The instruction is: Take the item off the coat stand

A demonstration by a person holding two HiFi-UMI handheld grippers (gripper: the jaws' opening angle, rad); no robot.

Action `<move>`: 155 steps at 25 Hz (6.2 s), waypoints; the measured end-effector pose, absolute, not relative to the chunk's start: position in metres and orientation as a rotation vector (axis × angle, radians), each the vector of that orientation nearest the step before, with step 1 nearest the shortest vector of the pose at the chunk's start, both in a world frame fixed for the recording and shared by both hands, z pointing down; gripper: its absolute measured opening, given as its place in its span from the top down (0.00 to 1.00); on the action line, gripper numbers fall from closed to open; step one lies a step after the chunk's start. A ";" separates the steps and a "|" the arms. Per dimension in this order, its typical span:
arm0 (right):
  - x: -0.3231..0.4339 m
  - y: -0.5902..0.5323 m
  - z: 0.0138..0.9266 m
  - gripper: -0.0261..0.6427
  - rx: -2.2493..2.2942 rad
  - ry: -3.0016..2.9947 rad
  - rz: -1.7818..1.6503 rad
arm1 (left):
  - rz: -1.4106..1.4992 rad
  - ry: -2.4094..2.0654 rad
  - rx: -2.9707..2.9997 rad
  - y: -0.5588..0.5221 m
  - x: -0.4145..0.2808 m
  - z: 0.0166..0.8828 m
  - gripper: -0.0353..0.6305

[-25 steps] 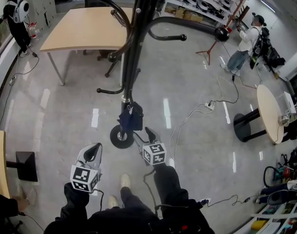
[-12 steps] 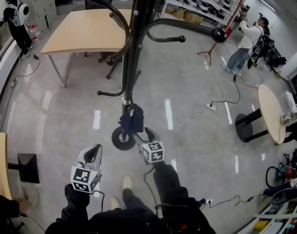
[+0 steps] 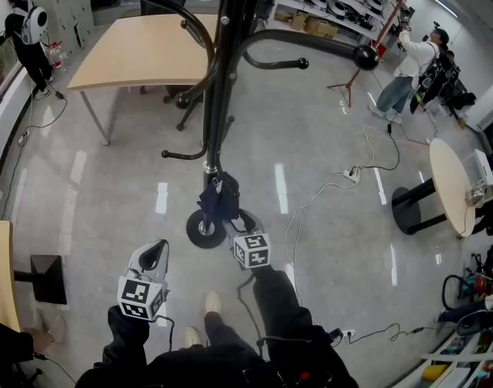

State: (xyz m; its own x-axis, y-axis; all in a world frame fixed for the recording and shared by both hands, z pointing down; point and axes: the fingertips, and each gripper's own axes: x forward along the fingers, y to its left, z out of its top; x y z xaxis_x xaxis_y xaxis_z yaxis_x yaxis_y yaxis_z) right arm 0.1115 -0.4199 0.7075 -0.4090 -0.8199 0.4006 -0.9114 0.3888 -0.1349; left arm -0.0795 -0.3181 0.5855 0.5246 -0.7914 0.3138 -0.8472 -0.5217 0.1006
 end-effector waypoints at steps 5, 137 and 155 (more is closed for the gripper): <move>0.115 -0.421 0.705 0.72 1.539 -2.378 0.469 | 0.335 -1.385 2.521 -0.320 -0.080 0.585 0.94; 0.152 -0.320 0.601 0.89 1.803 -2.412 0.304 | 0.266 -1.357 2.599 -0.238 -0.092 0.541 0.94; 0.137 -0.260 0.579 0.89 1.857 -2.408 0.279 | 0.181 -1.389 2.637 -0.198 -0.117 0.526 0.94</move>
